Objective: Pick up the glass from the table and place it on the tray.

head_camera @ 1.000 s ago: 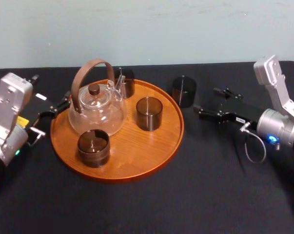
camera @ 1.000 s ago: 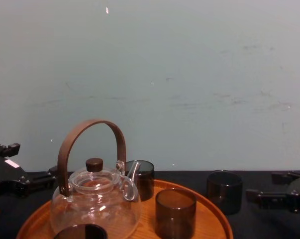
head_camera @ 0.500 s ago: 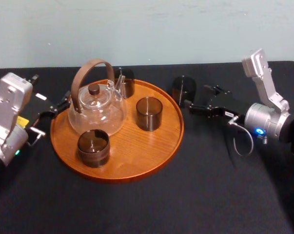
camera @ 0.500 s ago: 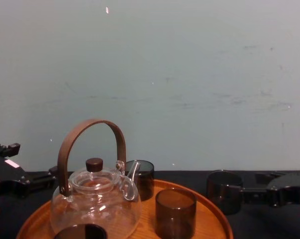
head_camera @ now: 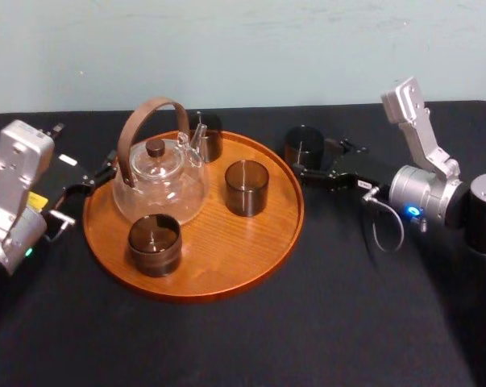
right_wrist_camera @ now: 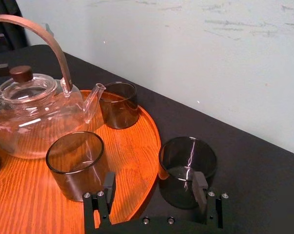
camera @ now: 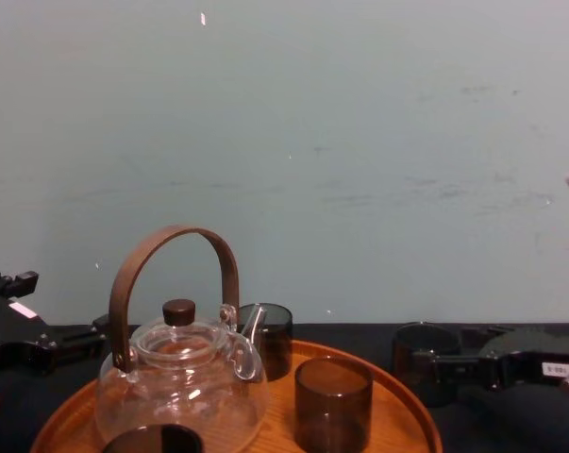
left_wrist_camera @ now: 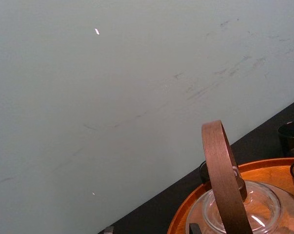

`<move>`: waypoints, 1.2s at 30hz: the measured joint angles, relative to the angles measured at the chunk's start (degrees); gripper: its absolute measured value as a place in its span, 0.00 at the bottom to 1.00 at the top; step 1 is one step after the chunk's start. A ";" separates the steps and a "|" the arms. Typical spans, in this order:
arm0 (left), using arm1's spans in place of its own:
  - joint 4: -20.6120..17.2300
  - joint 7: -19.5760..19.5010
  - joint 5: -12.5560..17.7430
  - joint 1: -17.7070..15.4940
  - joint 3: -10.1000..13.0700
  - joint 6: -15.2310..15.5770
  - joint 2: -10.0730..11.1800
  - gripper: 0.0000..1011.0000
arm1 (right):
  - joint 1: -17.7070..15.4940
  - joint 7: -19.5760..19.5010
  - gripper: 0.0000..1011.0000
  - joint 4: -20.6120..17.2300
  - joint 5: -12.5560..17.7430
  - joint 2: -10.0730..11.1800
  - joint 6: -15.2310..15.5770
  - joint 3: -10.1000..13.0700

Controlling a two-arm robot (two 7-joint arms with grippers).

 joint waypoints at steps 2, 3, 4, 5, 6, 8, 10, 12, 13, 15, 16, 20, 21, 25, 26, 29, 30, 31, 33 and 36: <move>0.00 0.00 0.00 0.00 0.00 0.00 0.00 0.99 | 0.50 0.04 0.99 0.73 -0.25 -0.41 -0.09 -0.16; 0.00 0.00 -0.01 0.00 0.00 0.00 0.00 0.99 | 0.67 0.04 0.99 1.01 -0.33 -0.55 -0.12 -0.21; 0.00 0.00 0.00 0.00 0.00 0.00 0.00 0.99 | 0.99 0.04 0.99 1.52 -0.48 -0.83 -0.22 -0.29; 0.00 0.00 0.00 0.00 0.00 0.00 0.00 0.99 | 0.99 0.04 0.99 1.52 -0.48 -0.83 -0.22 -0.29; 0.00 0.00 0.00 0.00 0.00 0.00 0.00 0.99 | 1.27 0.04 0.99 1.96 -0.62 -1.07 -0.31 -0.35; 0.00 0.00 0.00 0.00 0.00 0.00 0.00 0.99 | 1.49 0.05 0.99 2.29 -0.73 -1.28 -0.38 -0.39; 0.00 0.00 0.00 0.00 0.00 0.00 0.00 0.99 | 1.68 0.08 0.99 2.55 -0.84 -1.51 -0.42 -0.41; 0.00 0.00 0.00 0.00 0.00 0.00 0.00 0.99 | 1.68 0.18 0.99 2.43 -0.89 -1.53 -0.41 -0.37; 0.00 0.00 0.00 0.00 0.00 0.00 0.00 0.99 | 1.61 0.22 0.99 2.19 -0.89 -1.48 -0.38 -0.32; 0.00 0.00 0.00 0.00 0.00 0.00 0.00 0.99 | 1.21 0.33 0.99 1.43 -0.76 -1.23 -0.23 -0.14; 0.00 0.00 0.00 0.00 0.00 0.00 0.00 0.99 | 1.04 0.35 0.99 1.11 -0.69 -1.12 -0.18 -0.08; 0.00 0.00 0.00 0.00 0.00 0.00 0.00 0.99 | 0.01 0.34 0.99 -0.47 -0.30 -0.44 0.12 0.30; 0.00 0.00 0.00 0.00 0.00 0.00 0.00 0.99 | -0.17 0.31 0.99 -0.73 -0.22 -0.32 0.18 0.37; 0.00 0.00 0.00 0.00 0.00 0.00 0.00 0.99 | -0.87 0.04 0.99 -1.80 0.10 0.22 0.35 0.74; 0.00 0.00 0.00 0.00 0.00 0.00 0.00 0.99 | -1.13 -0.05 0.99 -2.18 0.23 0.43 0.39 0.90; 0.00 0.00 0.00 0.00 0.00 0.00 0.00 0.99 | -1.39 -0.22 0.99 -2.56 0.35 0.69 0.42 1.09; 0.00 0.00 0.00 0.00 0.00 0.00 0.00 0.99 | -1.45 -0.34 0.99 -2.63 0.42 0.80 0.43 1.21; 0.00 0.00 0.00 0.00 0.00 0.00 0.00 0.99 | -1.46 -0.42 0.99 -2.63 0.45 0.83 0.43 1.26; 0.00 0.00 0.00 0.00 0.00 0.00 0.00 0.99 | -1.46 -0.68 0.99 -2.53 0.46 0.85 0.42 1.42; 0.00 0.00 0.00 0.00 0.00 0.00 0.00 0.99 | -1.30 -0.97 0.99 -2.04 0.46 0.83 0.38 1.63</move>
